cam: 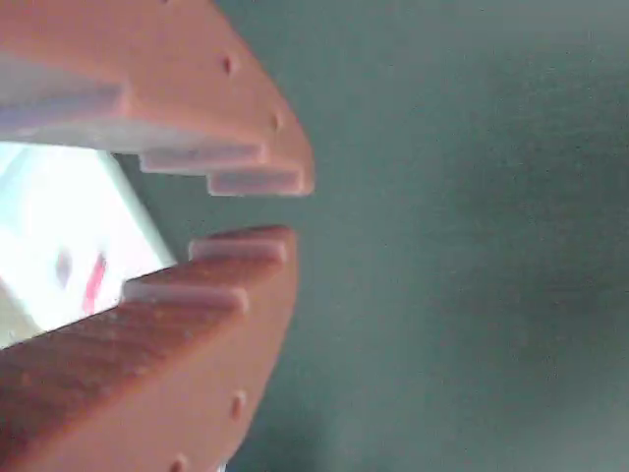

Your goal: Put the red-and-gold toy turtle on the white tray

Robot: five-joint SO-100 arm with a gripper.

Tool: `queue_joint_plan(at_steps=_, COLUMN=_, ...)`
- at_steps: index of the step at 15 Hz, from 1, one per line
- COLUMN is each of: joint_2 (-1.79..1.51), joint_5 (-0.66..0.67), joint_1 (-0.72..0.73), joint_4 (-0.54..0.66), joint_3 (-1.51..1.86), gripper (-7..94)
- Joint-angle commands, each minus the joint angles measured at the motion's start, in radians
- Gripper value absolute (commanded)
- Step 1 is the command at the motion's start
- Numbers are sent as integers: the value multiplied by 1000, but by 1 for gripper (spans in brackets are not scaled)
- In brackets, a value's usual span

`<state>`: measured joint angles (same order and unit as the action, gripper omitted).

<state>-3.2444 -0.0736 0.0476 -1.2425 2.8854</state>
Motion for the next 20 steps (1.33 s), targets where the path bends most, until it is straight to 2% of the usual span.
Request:
queue_joint_plan(at_steps=1, joint_2=-5, joint_5=15, joint_1=11, joint_4=-17, joint_3=34, gripper=0)
queue_joint_plan(at_steps=20, joint_2=-5, joint_5=31, joint_1=17, joint_4=-17, joint_3=34, gripper=0)
